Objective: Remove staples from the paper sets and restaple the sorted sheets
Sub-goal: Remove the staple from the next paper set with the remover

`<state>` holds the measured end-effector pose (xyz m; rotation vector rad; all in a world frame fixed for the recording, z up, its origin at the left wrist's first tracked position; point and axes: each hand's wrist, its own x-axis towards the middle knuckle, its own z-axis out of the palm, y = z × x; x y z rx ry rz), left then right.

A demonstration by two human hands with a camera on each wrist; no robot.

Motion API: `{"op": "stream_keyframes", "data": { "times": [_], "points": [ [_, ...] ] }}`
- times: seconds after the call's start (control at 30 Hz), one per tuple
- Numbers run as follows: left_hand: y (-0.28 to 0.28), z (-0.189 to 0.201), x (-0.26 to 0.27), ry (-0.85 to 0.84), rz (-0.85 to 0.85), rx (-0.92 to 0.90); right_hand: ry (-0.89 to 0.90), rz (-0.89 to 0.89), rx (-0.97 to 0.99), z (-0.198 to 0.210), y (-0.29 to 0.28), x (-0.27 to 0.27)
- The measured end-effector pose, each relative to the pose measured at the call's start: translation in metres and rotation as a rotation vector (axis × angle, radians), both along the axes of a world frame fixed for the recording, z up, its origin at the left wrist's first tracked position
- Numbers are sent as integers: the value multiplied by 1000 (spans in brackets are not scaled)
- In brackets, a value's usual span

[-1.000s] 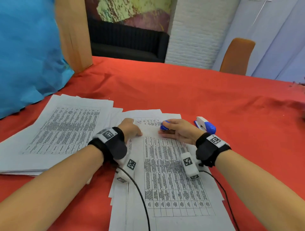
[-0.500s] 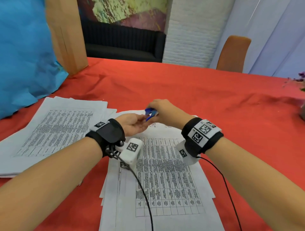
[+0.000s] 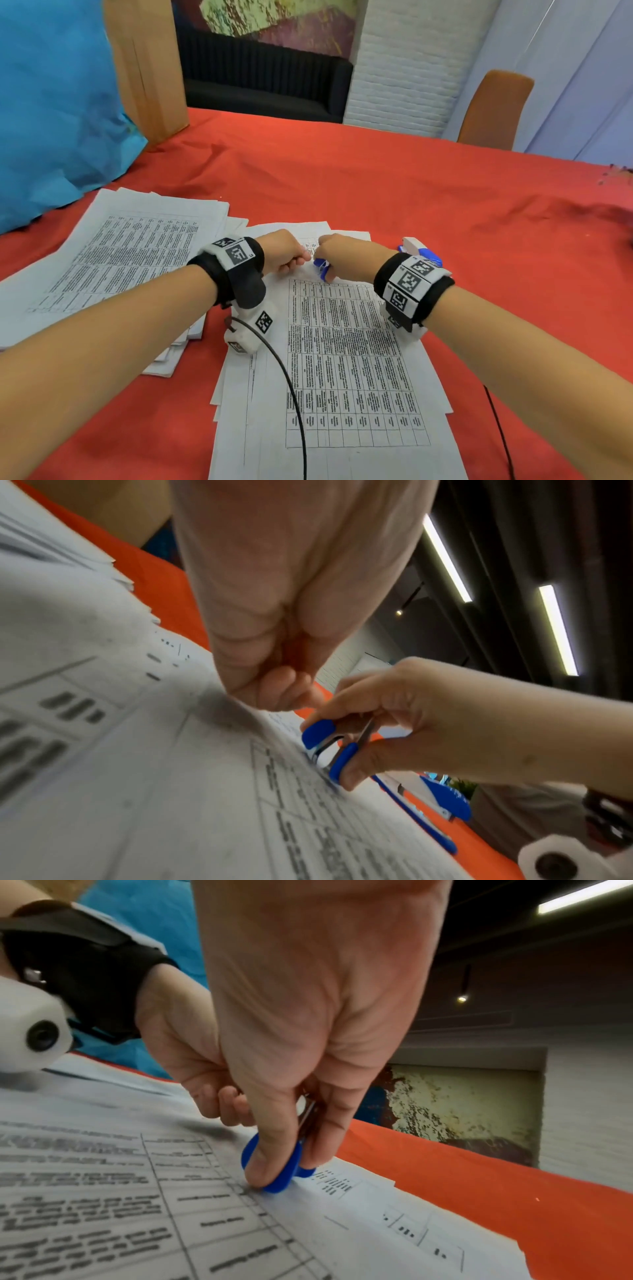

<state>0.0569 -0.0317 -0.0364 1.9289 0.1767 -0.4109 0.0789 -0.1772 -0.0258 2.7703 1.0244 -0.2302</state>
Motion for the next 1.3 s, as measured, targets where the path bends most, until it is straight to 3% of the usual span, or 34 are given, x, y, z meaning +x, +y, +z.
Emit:
{"op": "stream_keyframes", "data": {
  "times": [0.13,0.3,0.43,0.57,0.77,0.87,0.97,1.0,1.13,1.2,1.27,1.3],
  "points": [
    [-2,-4,4,-9,-69,217,-62,46,-85,-1,9,-2],
    [-13,-3,3,-59,-333,705,-63,49,-89,-1,14,-2],
    [-22,5,0,-102,-438,915,102,-27,111,-2,-7,14],
    [-27,11,3,-106,-466,989,242,-126,322,-8,-31,23],
    [-23,6,8,-82,-479,975,711,-369,816,-19,-45,32],
    [-20,3,10,-70,-473,930,852,-497,1023,-21,-62,36],
    [-13,-1,11,-40,-359,744,882,-508,1121,-19,-68,32],
    [-11,-2,10,-32,-272,594,868,-474,1139,-14,-66,28],
    [-17,-8,12,297,165,-731,688,-260,1154,20,-40,7],
    [-28,-5,7,376,186,-1062,385,-125,879,39,-21,-5],
    [-38,0,1,334,189,-1177,23,2,468,47,-6,-11],
    [-41,3,0,318,217,-1213,-68,30,339,47,-2,-13]
  ]
}}
